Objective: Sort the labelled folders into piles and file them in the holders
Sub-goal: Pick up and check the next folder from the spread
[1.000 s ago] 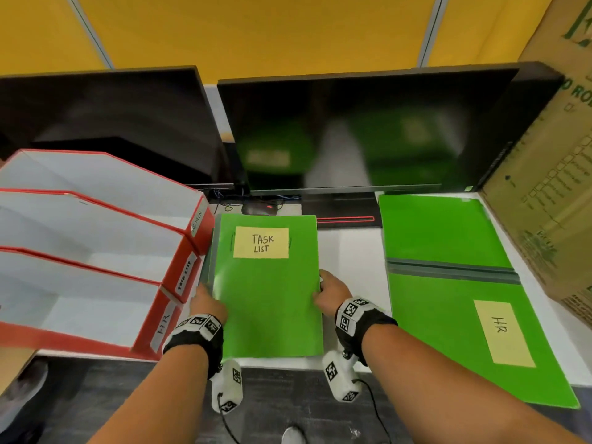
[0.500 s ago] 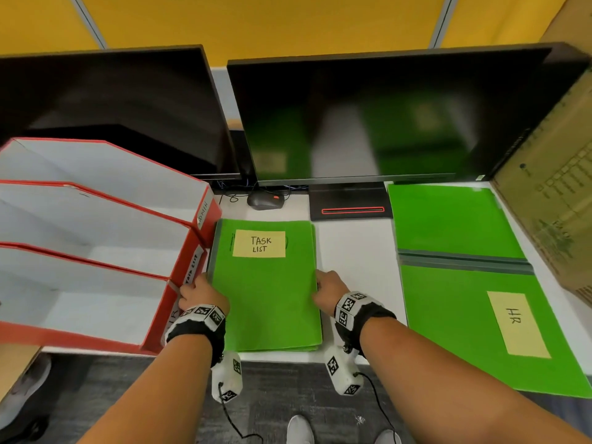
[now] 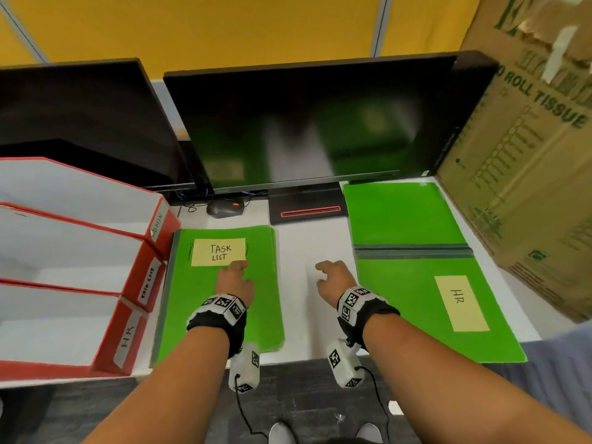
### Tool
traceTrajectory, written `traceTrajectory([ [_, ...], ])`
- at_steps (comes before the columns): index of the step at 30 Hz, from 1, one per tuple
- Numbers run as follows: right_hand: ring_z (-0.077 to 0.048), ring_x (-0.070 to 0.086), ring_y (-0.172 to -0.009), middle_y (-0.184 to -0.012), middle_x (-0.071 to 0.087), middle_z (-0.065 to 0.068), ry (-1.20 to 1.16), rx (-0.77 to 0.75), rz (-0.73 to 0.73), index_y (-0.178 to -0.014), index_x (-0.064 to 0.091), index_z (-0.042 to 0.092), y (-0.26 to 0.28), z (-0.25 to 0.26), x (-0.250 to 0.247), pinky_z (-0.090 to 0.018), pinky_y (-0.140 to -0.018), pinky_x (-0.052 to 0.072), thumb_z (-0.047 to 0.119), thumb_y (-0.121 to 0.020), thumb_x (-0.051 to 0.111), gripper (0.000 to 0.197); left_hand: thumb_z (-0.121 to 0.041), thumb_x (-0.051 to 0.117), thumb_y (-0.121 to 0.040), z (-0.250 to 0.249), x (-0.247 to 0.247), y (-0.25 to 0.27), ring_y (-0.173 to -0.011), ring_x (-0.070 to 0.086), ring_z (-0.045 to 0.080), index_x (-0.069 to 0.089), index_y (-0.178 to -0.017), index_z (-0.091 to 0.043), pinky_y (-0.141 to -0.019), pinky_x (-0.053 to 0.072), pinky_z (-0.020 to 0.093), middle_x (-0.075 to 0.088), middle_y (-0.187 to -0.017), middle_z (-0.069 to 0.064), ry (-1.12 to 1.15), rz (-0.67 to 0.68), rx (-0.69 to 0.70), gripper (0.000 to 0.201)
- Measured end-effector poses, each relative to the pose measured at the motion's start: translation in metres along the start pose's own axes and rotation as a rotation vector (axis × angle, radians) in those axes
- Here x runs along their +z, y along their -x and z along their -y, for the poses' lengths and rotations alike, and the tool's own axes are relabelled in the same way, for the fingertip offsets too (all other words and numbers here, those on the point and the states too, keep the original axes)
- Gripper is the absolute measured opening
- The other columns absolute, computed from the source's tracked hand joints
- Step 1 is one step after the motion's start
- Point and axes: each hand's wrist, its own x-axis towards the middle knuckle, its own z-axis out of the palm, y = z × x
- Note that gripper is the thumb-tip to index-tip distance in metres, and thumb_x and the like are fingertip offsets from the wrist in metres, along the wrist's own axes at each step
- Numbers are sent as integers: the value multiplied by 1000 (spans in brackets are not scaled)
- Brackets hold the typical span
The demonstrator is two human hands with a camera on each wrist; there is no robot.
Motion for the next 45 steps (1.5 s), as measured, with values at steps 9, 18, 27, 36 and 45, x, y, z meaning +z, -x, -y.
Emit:
traceTrajectory([
  [9,-31,53,-115,-132,43,-14,46,116,-77,-129,55,19,7,-75,-61,-31,-97,47,7,-87,50,45,-1,54,-86,-79,71,22,-112,58,30,57,-126,-9,-88,44,28,58,-125,17,118,107,113,40],
  [18,-30,43,-125,-140,37,-8,149,294,-68,-134,51,24,14,-152,-100,-38,-103,43,8,-84,52,52,-9,56,-90,-128,127,33,-115,56,27,53,-129,-9,-89,40,23,59,-128,11,130,244,105,40],
  [27,-31,12,-145,-158,12,-5,266,232,148,-141,43,23,18,-187,-111,-47,-117,23,0,-77,55,68,-16,57,-90,-148,170,21,-128,47,31,35,-144,-5,-106,42,46,43,-145,14,207,454,-33,59],
  [36,-32,36,-131,-146,32,-6,242,193,120,-139,42,30,23,-182,-123,-41,-108,39,6,-80,56,65,-7,57,-84,-160,178,22,-91,63,30,54,-112,-8,-79,54,39,64,-101,11,213,318,19,28],
  [45,-32,10,-143,-156,12,-5,246,-66,-529,-142,28,37,20,-109,-147,-53,-116,13,3,-74,61,83,10,44,-82,-148,112,32,-86,60,28,57,-113,-14,-71,43,27,62,-94,7,296,-2,155,41],
])
